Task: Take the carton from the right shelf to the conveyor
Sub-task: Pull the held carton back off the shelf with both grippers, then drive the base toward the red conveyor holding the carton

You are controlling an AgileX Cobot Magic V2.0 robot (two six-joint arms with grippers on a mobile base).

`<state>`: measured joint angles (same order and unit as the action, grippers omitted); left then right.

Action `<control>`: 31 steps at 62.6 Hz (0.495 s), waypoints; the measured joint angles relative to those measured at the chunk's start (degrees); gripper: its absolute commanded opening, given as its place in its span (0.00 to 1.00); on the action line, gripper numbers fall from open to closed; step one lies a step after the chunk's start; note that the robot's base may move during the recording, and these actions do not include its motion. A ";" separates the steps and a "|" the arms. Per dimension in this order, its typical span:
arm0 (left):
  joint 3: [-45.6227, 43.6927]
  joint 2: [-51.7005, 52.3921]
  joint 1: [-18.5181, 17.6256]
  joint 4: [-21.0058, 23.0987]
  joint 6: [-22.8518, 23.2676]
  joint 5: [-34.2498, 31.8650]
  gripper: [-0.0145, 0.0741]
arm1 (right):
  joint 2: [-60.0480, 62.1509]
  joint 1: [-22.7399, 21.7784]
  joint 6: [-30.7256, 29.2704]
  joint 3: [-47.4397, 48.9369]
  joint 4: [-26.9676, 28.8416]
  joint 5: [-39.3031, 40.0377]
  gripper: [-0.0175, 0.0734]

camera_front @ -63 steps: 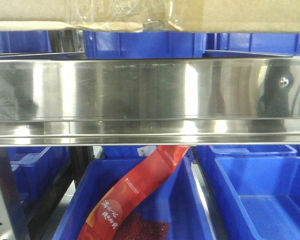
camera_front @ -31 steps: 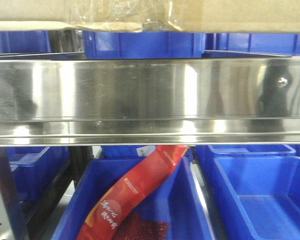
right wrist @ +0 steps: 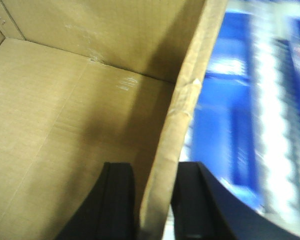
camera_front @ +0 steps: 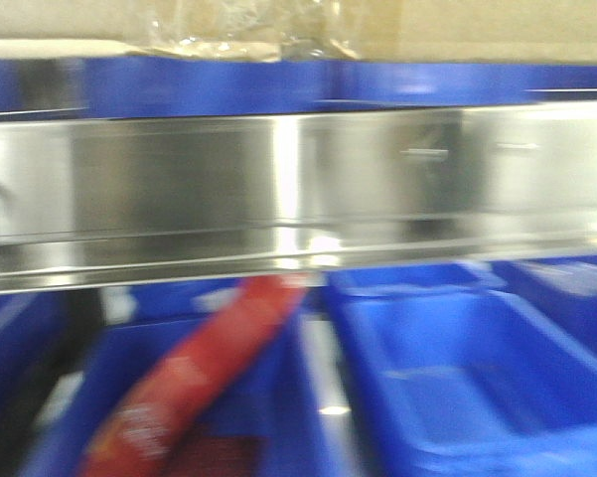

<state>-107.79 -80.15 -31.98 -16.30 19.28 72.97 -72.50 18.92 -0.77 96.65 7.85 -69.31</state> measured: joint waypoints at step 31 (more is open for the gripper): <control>0.00 0.00 0.00 -0.12 0.00 0.00 0.15 | 0.00 0.00 0.00 -0.21 0.00 0.04 0.12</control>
<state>-107.79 -80.15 -31.98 -16.42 19.28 72.97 -72.50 18.92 -0.77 96.44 7.85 -69.26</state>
